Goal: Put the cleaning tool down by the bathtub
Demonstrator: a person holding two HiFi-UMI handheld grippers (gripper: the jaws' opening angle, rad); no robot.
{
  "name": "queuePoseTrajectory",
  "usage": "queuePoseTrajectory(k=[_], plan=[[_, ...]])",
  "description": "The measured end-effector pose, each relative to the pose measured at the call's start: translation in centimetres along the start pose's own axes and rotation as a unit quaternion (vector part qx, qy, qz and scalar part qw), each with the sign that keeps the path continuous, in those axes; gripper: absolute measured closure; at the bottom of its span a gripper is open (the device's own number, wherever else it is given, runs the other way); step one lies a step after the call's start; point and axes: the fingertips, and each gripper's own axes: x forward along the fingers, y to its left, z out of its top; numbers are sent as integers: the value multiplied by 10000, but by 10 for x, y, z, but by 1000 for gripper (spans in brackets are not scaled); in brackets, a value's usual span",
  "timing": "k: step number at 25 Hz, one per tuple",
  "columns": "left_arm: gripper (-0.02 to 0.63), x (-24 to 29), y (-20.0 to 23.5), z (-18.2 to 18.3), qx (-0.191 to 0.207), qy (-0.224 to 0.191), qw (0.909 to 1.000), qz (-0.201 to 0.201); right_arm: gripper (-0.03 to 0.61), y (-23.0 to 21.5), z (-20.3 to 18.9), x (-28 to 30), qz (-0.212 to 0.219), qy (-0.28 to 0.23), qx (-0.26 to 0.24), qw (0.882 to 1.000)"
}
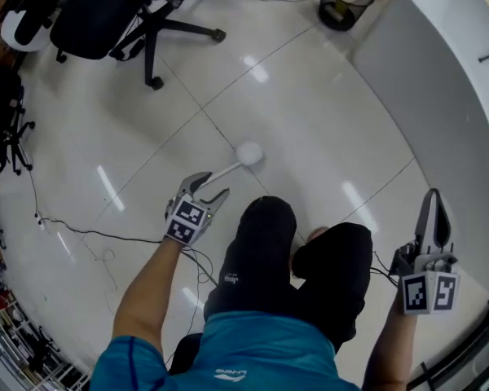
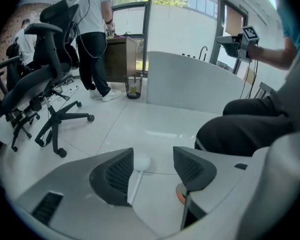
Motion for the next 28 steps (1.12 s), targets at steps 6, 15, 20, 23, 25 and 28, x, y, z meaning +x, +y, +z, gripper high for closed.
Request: queuePoseTrajectory(k=[6, 15, 20, 23, 25, 28], plan=[[360, 97, 37, -76, -40, 251, 9996, 115, 565, -25, -50, 35, 14, -434, 17, 9991], [362, 230, 56, -169, 259, 1057, 9938, -246, 565, -34, -109, 79, 405, -604, -165, 9972], [394, 270, 53, -202, 422, 1523, 9865, -430, 565, -29, -135, 83, 292, -144, -170, 9993], [437, 290, 67, -232, 610, 1813, 9809, -365, 565, -22, -169, 85, 217, -8, -64, 9997], [455, 304, 75, -257, 780, 1979, 9765, -347, 565, -9, -196, 89, 302, 104, -127, 9994], [460, 311, 82, -273, 863, 2033, 9744, -426, 565, 7, -212, 97, 555, 252, -380, 9974]])
